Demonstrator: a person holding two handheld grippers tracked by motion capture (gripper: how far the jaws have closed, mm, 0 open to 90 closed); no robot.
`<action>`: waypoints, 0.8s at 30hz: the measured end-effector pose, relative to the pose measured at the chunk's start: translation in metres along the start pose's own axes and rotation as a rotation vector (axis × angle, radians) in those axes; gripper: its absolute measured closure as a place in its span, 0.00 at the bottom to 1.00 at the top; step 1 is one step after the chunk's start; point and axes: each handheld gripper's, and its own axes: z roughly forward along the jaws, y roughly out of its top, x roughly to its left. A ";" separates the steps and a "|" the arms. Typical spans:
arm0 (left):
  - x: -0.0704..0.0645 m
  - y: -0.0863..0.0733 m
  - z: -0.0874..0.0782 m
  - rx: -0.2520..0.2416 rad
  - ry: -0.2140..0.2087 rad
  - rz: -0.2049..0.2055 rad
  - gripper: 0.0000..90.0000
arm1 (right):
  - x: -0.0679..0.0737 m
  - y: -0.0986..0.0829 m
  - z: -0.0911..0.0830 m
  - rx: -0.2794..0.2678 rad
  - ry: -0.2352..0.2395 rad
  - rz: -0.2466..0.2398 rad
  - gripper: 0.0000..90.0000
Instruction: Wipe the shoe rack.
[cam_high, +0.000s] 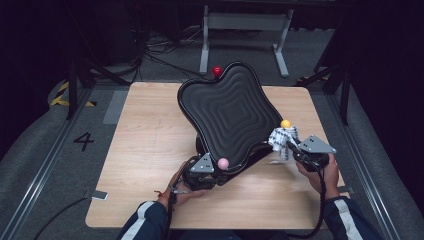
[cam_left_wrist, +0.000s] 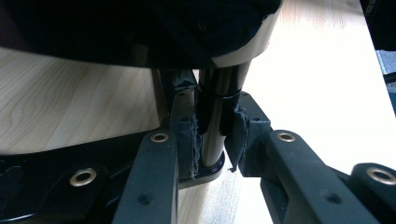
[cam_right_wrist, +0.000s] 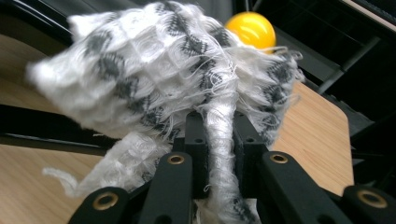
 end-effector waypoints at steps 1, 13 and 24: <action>0.000 0.000 0.000 -0.001 -0.001 -0.001 0.82 | 0.002 0.002 -0.001 -0.004 0.005 -0.007 0.88; -0.001 0.000 0.001 -0.003 -0.004 0.011 0.82 | 0.044 0.031 -0.007 -0.079 0.096 -0.093 0.88; -0.002 0.000 0.001 0.001 0.004 0.016 0.82 | 0.094 0.052 -0.018 -0.104 0.232 -0.198 0.88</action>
